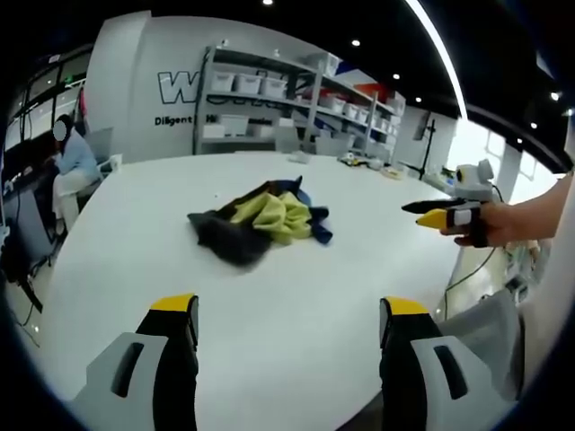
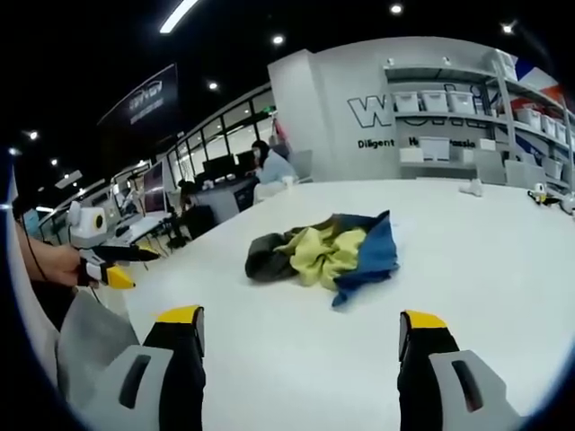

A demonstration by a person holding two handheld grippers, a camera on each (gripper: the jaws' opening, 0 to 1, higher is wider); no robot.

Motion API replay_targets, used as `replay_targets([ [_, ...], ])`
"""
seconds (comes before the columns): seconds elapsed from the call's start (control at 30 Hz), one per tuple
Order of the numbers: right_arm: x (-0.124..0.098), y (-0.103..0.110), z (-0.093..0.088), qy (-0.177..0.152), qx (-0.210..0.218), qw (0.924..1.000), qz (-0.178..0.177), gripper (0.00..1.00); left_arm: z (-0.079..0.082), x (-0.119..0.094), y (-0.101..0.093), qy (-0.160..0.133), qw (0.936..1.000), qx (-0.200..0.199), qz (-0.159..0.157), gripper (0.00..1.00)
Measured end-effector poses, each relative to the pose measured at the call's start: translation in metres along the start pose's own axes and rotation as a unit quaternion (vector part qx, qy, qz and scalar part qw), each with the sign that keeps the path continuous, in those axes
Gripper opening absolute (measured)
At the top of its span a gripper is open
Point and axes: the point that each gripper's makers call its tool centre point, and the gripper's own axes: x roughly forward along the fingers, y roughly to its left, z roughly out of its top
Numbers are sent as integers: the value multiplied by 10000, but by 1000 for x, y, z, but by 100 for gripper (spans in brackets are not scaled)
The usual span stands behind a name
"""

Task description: Fold the garment on the visible template until the final outline fits inside the template.

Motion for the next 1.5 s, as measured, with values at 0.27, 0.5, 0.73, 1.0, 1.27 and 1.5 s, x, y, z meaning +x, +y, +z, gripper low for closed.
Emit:
replay_targets([
  [0.27,15,-6,11,-14,-124,9999,50,85,0,5,3,42,10000,-8,-17,80],
  [0.5,35,-14,21,35,-278,9995,145,80,1,9,7,87,10000,0,-18,80],
  [0.73,61,-21,28,143,-472,9984,279,73,5,14,13,80,10000,-3,12,80],
  [1.0,98,-29,50,166,-769,9958,464,65,5,19,18,126,9999,-24,22,80],
  [1.27,130,-43,70,238,-1041,9929,521,58,7,26,18,131,9999,-22,-22,79],
  [1.5,160,-53,78,387,-1309,9889,587,51,6,29,19,112,9999,81,-64,74],
])
